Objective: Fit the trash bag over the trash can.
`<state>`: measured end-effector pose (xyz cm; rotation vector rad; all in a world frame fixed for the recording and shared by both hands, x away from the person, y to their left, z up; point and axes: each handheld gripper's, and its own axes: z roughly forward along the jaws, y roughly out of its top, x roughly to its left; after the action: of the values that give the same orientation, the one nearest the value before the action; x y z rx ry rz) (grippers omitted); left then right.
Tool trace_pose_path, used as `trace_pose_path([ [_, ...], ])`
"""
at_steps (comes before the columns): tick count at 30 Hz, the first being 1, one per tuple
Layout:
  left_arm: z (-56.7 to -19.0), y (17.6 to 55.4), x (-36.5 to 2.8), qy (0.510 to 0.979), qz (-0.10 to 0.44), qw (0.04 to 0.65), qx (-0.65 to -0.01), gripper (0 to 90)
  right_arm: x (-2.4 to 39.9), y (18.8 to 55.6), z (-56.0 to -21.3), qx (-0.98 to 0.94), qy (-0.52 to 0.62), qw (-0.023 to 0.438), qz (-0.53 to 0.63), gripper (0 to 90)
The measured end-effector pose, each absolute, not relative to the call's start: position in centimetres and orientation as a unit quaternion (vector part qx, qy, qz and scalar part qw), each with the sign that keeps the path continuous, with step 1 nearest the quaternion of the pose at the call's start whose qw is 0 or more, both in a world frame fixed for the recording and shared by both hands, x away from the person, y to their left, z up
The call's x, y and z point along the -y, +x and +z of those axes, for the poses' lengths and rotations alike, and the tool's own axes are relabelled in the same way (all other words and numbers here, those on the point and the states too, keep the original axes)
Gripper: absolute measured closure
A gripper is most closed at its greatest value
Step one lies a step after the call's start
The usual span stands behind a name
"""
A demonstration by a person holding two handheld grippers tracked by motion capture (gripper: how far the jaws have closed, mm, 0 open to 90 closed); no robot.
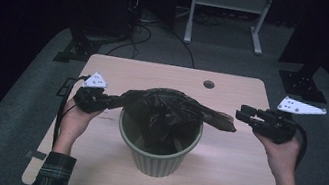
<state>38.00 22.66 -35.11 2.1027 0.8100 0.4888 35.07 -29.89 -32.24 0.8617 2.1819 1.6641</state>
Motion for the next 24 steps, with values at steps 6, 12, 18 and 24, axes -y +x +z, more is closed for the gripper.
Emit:
trace_pose_path([
  [6, -35.0, 37.9, -22.7, 0.834, 0.194, 0.406, -0.320, 89.8, 26.9, 34.9, -30.9, -0.760, 0.233, 0.086, 0.600, 56.5],
  [12, -35.0, 37.9, -22.7, 0.834, 0.192, 0.407, -0.319, 89.8, 23.6, 35.7, -30.9, -0.774, 0.196, 0.034, 0.602, 65.7],
  [18, -34.9, 37.6, -22.7, 0.837, 0.191, 0.404, -0.315, 89.9, 22.2, 34.9, -31.0, -0.795, 0.176, 0.036, 0.579, 90.0],
  [24, -34.6, 36.7, -22.8, 0.838, 0.194, 0.405, -0.310, 89.9, 22.6, 31.8, -31.3, -0.796, 0.150, 0.027, 0.586, 90.0],
])
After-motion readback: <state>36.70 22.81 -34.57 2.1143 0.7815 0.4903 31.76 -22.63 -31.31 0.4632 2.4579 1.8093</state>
